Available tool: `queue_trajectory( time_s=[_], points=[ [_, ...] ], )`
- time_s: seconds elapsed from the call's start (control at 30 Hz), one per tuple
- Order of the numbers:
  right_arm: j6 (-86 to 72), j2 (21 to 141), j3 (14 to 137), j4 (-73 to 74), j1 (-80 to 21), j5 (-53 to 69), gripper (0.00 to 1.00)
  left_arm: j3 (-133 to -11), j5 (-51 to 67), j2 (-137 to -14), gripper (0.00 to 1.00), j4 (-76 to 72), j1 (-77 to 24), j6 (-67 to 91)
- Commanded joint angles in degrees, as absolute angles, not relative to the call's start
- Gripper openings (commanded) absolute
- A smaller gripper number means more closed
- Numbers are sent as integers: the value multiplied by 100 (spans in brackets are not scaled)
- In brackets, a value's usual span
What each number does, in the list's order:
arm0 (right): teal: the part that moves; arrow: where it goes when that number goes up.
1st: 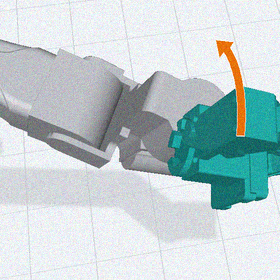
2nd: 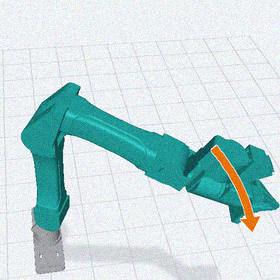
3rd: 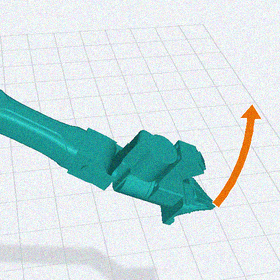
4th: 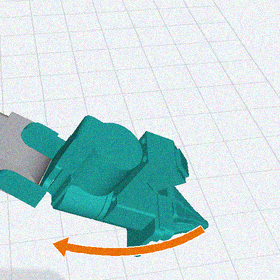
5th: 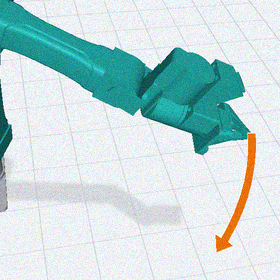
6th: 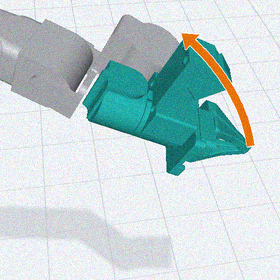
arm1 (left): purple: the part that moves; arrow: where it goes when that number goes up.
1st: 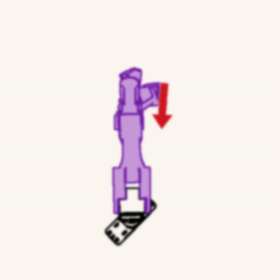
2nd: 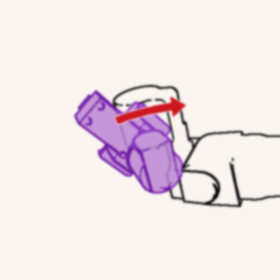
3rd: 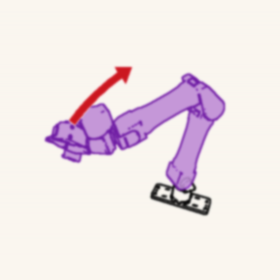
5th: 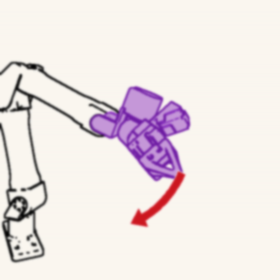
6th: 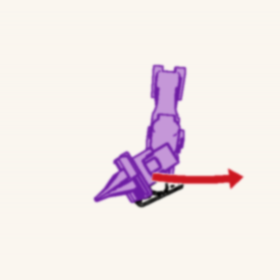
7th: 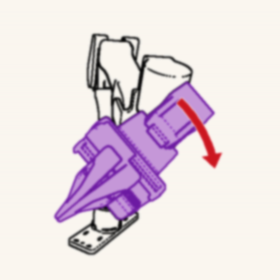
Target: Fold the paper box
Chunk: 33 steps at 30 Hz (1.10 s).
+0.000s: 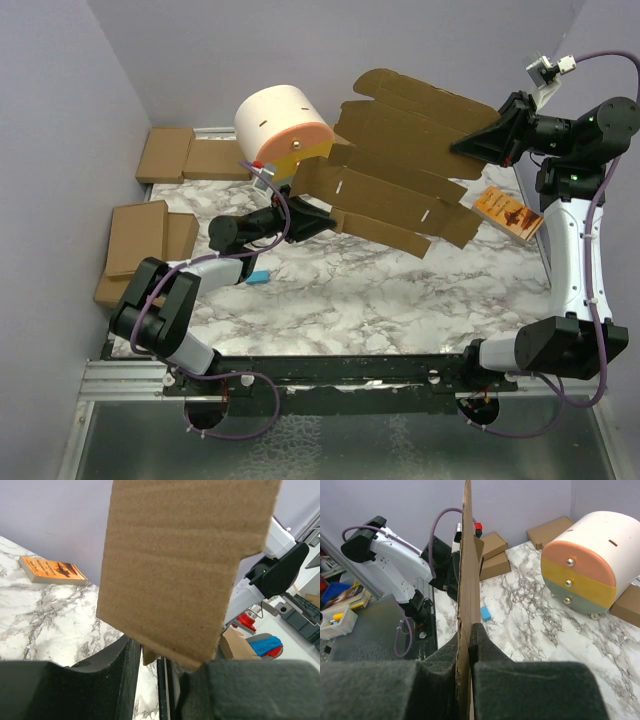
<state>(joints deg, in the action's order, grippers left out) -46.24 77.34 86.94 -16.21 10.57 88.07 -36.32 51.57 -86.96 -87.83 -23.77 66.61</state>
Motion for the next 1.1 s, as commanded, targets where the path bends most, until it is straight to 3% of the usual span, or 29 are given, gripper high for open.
queue_trajectory(
  time_s=[0.0,0.2,0.43,0.57,0.7,0.8,0.9,1.07],
  points=[
    [-4674,7603,8640,-1711,1055,8707,1,-3797,5084,-8773,22,-10213,-2439,6747],
    [-4737,7612,8622,-1784,1055,8714,1,-3856,5245,-8820,1,-10214,-2439,6761],
    [-4733,7611,8598,-1815,1055,8718,1,-3851,5376,-8758,0,-10213,-2419,6718],
    [-4419,7643,8683,-1557,1086,8662,1,-3637,5297,-8569,36,-10208,-2069,6818],
    [-3749,7742,8963,-776,1133,8286,1,-2901,4825,-8152,57,-10208,-1253,6892],
    [-3671,7854,9079,-616,1134,7816,1,-2378,4313,-7927,65,-10088,-885,6814],
    [-3794,8031,9240,-589,1134,7275,1,-2096,3874,-7881,66,-9962,-889,6641],
    [-4105,8231,9425,-221,1134,6131,1,-1859,3178,-7950,67,-10180,-1614,6042]
  ],
)
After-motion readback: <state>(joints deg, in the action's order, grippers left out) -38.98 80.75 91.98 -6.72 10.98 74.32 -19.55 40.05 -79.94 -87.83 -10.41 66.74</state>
